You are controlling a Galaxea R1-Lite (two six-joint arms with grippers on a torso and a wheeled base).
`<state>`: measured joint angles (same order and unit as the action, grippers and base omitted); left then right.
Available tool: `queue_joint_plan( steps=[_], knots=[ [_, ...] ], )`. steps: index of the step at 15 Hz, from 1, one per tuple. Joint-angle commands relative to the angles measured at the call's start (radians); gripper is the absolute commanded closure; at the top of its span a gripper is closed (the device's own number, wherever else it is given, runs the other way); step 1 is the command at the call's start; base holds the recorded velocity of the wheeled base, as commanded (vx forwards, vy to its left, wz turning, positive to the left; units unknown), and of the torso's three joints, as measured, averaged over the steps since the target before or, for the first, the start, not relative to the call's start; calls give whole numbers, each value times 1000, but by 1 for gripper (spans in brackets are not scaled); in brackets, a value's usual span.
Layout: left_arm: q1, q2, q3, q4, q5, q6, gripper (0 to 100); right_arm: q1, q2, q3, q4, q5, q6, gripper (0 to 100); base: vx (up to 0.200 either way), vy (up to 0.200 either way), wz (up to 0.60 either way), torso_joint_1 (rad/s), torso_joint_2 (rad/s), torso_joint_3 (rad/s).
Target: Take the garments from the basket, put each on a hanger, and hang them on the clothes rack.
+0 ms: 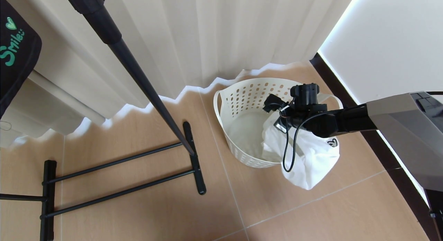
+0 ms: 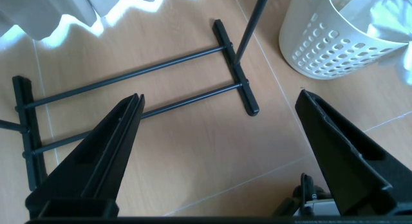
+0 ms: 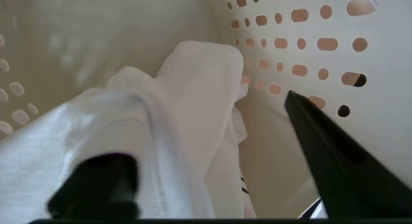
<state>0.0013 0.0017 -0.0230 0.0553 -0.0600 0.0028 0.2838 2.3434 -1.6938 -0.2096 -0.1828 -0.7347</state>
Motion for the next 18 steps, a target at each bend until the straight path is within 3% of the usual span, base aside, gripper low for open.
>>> queue_joint_plan(
  steps=[1,3,6,10,14,18],
  knots=[
    [0,1,0,0,0,0,0,1,-19,8,-1,0,15,100,0,0,0,0,0,0],
    [0,1,0,0,2,0,0,11,-150,112,-2,28,126,100,0,0,0,0,0,0],
    [0,1,0,0,0,0,0,55,-432,372,-11,54,273,100,0,0,0,0,0,0],
    [0,1,0,0,0,0,0,149,-803,746,-159,34,416,100,0,0,0,0,0,0],
    [0,1,0,0,0,0,0,290,-1118,962,-180,6,584,100,0,0,0,0,0,0],
    [0,1,2,0,5,-1,0,305,-1164,1031,-203,8,623,100,0,0,0,0,0,0]
  ],
)
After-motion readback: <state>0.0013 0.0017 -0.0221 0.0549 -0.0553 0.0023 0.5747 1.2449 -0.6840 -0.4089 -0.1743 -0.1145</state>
